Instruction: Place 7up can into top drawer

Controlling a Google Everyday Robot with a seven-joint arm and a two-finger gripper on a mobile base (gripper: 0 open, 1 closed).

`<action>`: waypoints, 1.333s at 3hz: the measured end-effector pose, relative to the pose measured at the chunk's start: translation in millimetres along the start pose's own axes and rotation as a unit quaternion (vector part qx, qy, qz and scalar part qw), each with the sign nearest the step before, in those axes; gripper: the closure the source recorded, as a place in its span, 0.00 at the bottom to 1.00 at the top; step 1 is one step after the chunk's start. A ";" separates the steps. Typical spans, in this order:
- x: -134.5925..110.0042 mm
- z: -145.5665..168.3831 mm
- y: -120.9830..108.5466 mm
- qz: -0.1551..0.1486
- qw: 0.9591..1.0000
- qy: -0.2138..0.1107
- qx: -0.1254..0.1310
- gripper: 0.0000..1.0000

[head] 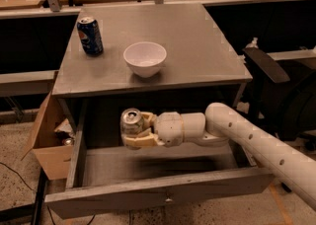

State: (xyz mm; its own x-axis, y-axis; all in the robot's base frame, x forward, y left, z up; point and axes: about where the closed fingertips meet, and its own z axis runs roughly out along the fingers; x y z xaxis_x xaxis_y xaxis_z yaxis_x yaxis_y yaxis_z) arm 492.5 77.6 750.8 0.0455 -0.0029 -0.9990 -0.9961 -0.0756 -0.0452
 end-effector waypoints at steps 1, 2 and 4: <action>24.8 8.4 2.1 0.004 1.000 0.011 -0.005 1.00; 49.9 18.0 2.0 -0.006 0.999 0.035 0.004 0.74; 77.1 25.6 2.6 -0.004 0.998 0.062 0.015 0.28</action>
Offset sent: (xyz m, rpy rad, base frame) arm 0.0017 0.0188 -0.0663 -0.0982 -0.0385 -0.0368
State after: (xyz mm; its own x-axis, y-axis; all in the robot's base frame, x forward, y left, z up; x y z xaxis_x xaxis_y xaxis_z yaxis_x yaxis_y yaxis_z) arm 491.5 102.7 673.5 0.0602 -0.1253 -0.9903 -0.9974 -0.0458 -0.0549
